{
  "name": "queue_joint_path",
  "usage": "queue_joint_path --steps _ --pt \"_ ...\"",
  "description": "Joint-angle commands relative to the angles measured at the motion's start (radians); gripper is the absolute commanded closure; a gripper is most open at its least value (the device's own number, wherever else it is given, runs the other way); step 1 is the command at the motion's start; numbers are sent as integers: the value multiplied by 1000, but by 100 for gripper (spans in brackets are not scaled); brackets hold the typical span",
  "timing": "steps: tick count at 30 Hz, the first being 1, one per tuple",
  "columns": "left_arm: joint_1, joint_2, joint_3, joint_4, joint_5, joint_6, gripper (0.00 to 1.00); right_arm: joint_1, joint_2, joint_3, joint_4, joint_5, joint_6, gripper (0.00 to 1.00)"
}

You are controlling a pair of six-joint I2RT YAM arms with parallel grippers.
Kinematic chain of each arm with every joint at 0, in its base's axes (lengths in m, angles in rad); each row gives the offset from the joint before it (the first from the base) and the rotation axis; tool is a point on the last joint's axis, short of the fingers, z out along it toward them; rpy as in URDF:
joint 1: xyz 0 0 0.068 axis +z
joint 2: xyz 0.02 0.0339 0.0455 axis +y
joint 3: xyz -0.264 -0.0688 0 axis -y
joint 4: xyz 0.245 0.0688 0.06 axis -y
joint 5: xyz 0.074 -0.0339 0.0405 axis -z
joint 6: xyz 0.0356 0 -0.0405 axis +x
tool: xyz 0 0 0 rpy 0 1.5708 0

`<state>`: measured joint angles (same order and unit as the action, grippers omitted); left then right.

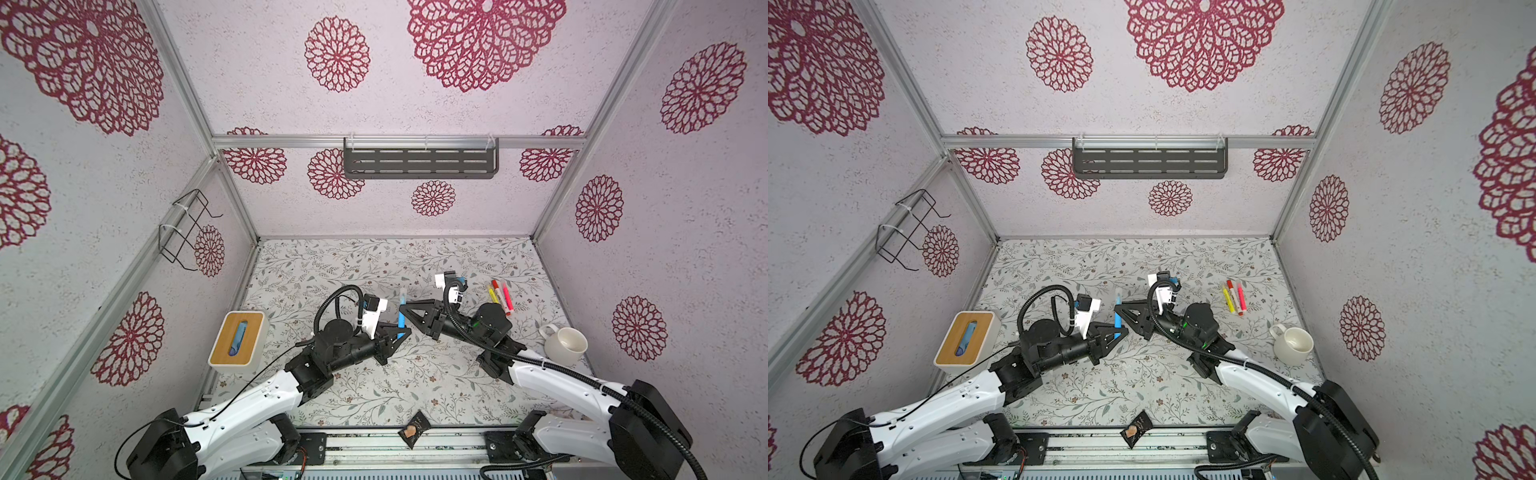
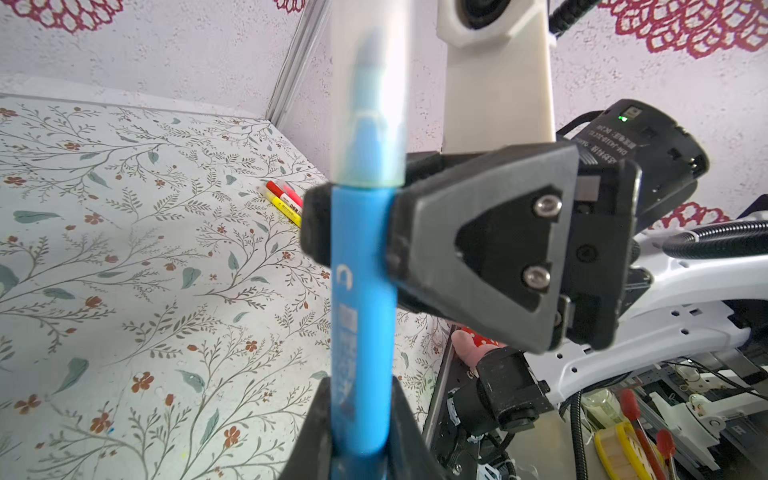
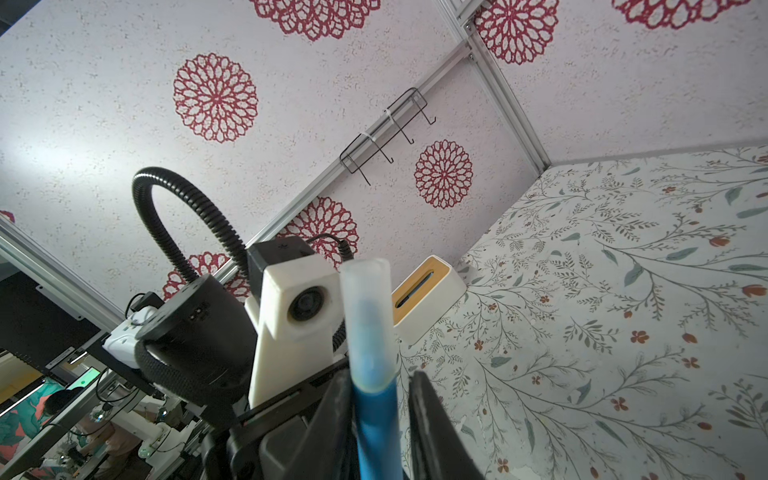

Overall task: Insert the pens into the pen caps
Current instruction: 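Open the right gripper and lift it off the capped blue marker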

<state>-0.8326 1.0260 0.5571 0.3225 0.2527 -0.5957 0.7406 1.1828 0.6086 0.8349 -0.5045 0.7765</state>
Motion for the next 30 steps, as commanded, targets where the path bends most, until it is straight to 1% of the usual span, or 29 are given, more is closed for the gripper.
queue_joint_path --steps 1,5,9,11,14,17,21,25,30 --pt "7 -17 14 33 -8 16 100 3 -44 20 2 -20 -34 68" --pt "9 -27 12 19 -19 21 100 3 -70 22 -33 -12 -49 55" --pt "9 -47 15 -13 -40 38 100 3 -111 12 -78 14 -69 45" --pt "9 -56 15 -31 -53 46 100 3 -134 14 -116 33 -85 41" --pt "10 -64 20 -60 -63 59 100 3 -168 49 -230 70 -131 39" --pt "8 -62 24 -90 -64 57 100 3 -198 103 -372 133 -189 37" --pt "4 -61 14 -98 -74 58 100 3 -221 171 -487 200 -246 32" --pt "-3 -60 4 -101 -87 58 100 3 -204 249 -589 253 -280 30" --pt "-23 -40 10 -125 -107 68 100 3 -136 358 -721 311 -305 30"
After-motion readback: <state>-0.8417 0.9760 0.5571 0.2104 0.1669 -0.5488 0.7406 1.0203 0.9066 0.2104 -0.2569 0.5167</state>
